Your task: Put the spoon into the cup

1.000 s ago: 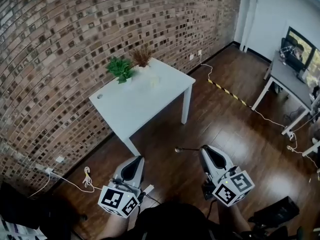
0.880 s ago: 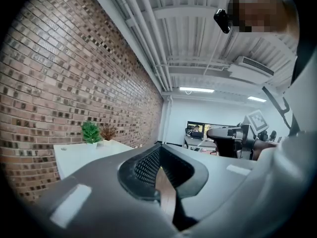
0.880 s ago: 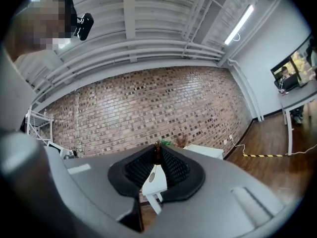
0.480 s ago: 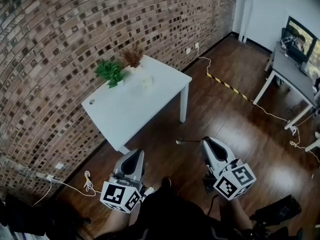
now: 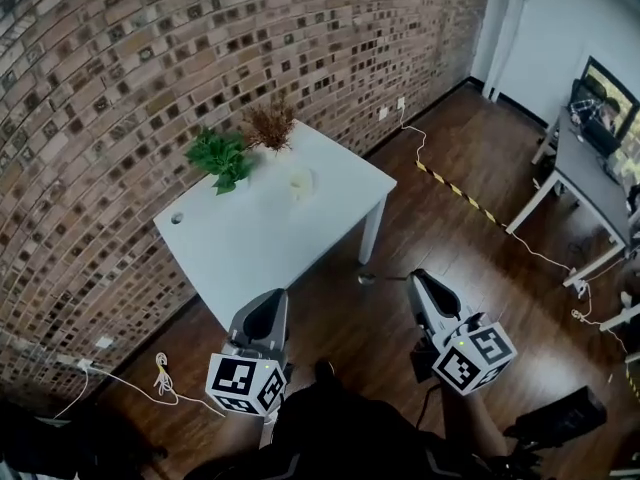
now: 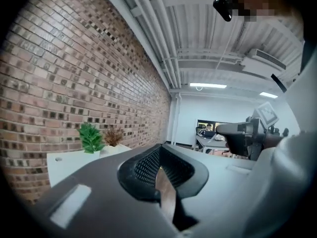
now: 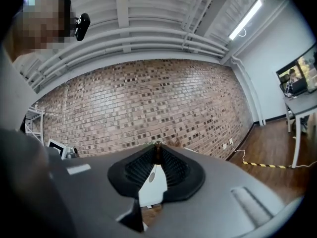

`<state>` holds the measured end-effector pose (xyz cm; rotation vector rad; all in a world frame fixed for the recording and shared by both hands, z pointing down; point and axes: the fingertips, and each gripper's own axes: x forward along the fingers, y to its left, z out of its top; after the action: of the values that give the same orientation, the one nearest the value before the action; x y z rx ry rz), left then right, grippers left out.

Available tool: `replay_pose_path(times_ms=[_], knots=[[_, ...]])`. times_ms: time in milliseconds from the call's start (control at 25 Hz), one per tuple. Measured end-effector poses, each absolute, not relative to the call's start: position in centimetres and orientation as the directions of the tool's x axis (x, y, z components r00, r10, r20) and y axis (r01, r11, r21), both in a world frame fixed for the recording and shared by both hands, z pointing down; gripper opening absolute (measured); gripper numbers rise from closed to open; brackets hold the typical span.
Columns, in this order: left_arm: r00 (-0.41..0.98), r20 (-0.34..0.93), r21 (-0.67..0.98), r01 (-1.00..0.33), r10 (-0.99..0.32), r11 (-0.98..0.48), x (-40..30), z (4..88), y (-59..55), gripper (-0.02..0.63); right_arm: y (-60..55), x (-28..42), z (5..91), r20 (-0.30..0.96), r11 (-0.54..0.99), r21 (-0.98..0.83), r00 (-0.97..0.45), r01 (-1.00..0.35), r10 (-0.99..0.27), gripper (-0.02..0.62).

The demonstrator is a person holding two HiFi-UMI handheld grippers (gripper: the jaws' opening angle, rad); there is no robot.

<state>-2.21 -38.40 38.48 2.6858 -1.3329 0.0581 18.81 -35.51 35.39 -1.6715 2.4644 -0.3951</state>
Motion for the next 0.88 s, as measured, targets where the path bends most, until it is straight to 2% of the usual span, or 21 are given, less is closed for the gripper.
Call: replay_pose_path(times_ms=[240, 520, 880], knots=[[0.6, 0.046, 0.121, -0.797, -0.799, -0.592, -4.1, 37.8, -45.5, -0.006, -43.9, 16.9, 35.3, 0.06, 0.382, -0.267, -0.411, -0.885, -0.91, 0.046], [0.599, 0.063, 0.185, -0.793, -0.798, -0.581, -4.4, 38.8, -51.0, -0.006, -51.6, 15.4, 35.8, 0.092, 0.406, -0.255, -0.44, -0.877, -0.893, 0.046], [0.505, 0.094, 0.17, -0.857, -0.858, -0.486, -3.1, 39.6, -57.8, -0.006, -60.2, 17.4, 36.8, 0.117, 0.477, -0.275, -0.522, -0.835, -0.845, 0.046]])
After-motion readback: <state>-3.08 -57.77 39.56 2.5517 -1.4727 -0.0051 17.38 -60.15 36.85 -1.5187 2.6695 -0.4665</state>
